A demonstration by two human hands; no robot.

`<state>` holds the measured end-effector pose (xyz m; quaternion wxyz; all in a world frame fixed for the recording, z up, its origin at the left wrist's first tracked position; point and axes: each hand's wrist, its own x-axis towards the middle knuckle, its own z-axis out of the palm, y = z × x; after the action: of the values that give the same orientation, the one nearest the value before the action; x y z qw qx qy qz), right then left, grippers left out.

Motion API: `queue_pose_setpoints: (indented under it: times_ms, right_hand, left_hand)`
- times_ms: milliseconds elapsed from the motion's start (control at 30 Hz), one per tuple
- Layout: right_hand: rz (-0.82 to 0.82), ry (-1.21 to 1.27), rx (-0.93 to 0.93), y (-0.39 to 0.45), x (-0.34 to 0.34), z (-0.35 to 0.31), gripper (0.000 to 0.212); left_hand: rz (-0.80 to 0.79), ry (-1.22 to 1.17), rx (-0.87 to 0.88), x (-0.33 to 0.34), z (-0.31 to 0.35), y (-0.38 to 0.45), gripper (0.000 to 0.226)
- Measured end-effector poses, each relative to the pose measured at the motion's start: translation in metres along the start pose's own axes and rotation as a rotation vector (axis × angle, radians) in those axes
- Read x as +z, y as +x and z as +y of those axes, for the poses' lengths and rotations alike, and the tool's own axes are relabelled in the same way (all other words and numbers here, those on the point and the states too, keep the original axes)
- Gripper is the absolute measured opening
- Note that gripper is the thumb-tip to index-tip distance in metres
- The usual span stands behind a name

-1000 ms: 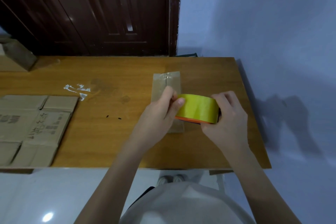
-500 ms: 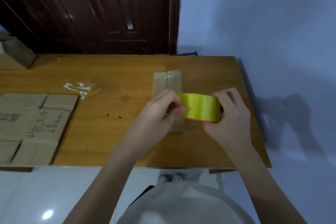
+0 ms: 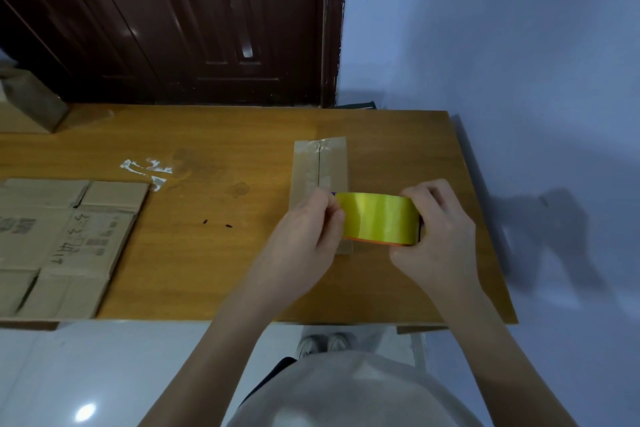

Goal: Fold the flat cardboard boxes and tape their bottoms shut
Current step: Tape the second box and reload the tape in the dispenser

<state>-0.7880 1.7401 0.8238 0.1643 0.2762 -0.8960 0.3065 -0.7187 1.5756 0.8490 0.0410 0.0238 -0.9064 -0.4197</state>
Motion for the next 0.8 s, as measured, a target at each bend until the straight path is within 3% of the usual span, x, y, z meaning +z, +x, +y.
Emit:
queue_pose_setpoints:
  times_ms: [200, 400, 633, 800]
  right_hand:
    - [-0.004, 0.001, -0.018, -0.001, 0.004, 0.003, 0.037]
    - [0.004, 0.024, -0.016, -0.001, 0.011, 0.001, 0.039]
    - [0.068, 0.132, 0.025, -0.007, 0.017, 0.006, 0.033]
    - [0.103, 0.225, 0.051, -0.007, 0.015, 0.01, 0.025]
  left_hand:
    - [-0.007, -0.016, -0.008, 0.0, -0.003, -0.002, 0.013]
    - [0.104, 0.141, 0.069, 0.002, -0.012, -0.002, 0.011]
    - [0.12, 0.142, -0.047, -0.011, -0.025, -0.003, 0.012]
    - [0.116, -0.154, -0.106, -0.021, -0.026, 0.0, 0.012]
